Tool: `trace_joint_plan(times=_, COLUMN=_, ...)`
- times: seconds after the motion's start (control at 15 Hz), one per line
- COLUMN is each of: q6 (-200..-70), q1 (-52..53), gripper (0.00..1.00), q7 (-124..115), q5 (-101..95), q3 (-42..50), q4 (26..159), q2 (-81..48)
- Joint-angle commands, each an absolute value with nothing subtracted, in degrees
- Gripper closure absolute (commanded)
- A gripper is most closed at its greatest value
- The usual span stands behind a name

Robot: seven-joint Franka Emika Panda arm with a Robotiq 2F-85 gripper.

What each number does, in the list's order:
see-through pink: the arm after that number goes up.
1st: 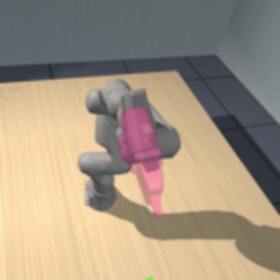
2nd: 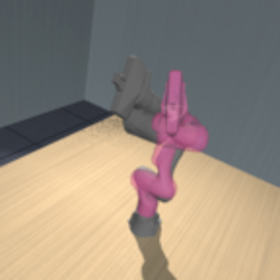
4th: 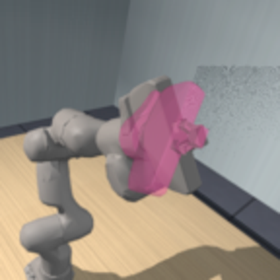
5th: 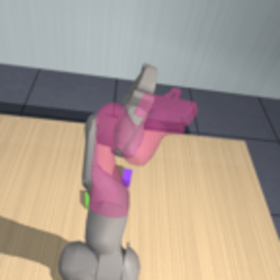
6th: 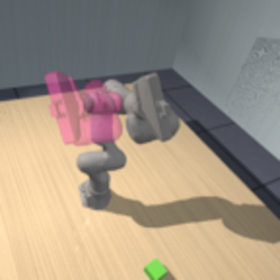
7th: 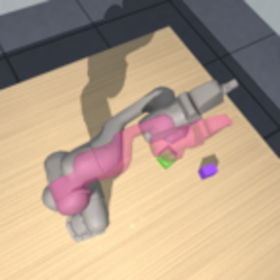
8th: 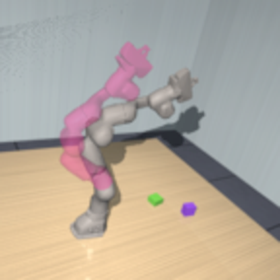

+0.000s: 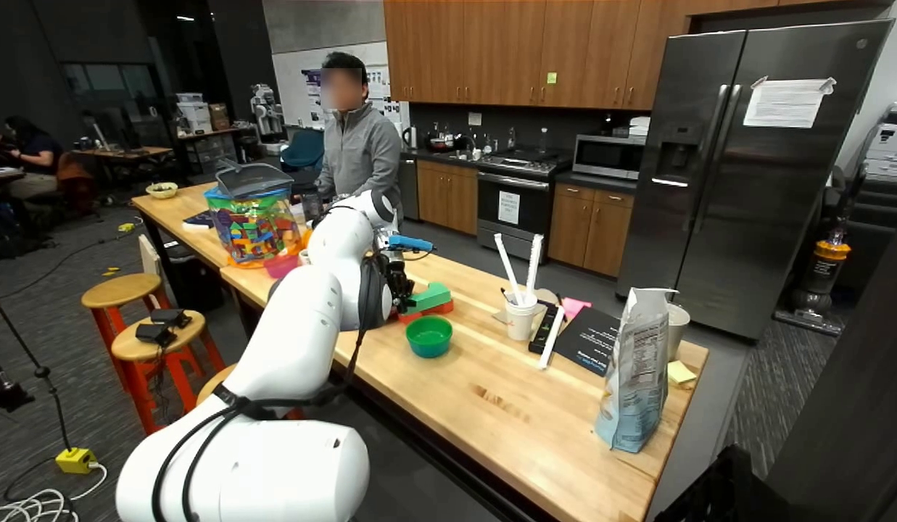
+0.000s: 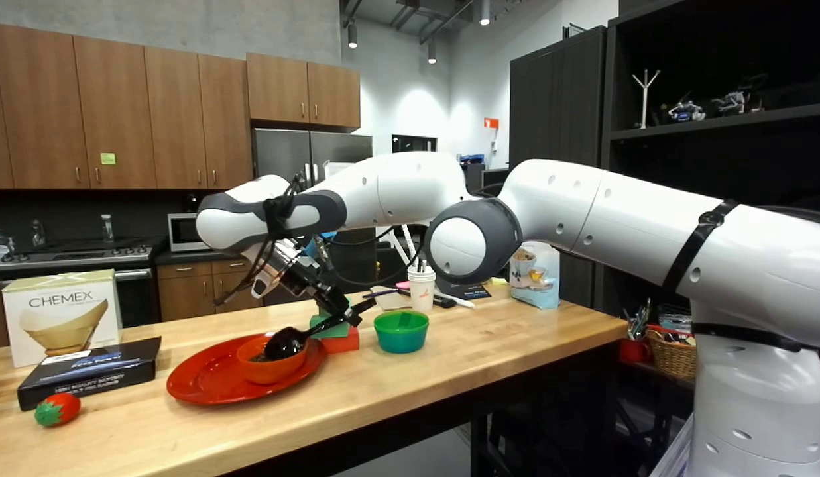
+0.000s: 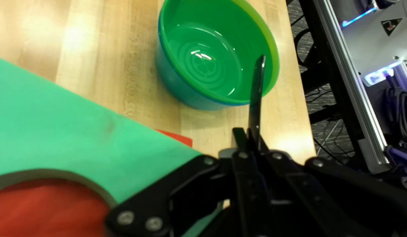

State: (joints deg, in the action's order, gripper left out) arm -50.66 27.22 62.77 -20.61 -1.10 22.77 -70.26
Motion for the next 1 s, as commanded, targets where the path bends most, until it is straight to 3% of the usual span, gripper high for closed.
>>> trace_joint_plan(times=0.0, q6=-50.89, q1=28.62, gripper=0.99, q7=64.33, q5=-23.06, q3=1.95, q4=20.49, q2=-71.45)
trace_joint_plan(times=0.07, q6=-52.95, q1=28.59, gripper=0.99, q7=63.19, q5=-23.63, q3=1.71, q4=25.68, q2=-68.6)
trace_joint_plan(times=0.13, q6=-51.15, q1=29.11, gripper=0.99, q7=64.37, q5=-24.2, q3=3.05, q4=20.66, q2=-71.49)
trace_joint_plan(times=0.6, q6=-52.01, q1=30.05, gripper=0.99, q7=63.99, q5=-25.24, q3=4.52, q4=20.09, q2=-71.35)
trace_joint_plan(times=0.93, q6=-55.17, q1=30.55, gripper=0.99, q7=62.71, q5=-24.7, q3=3.76, q4=24.7, q2=-68.4)
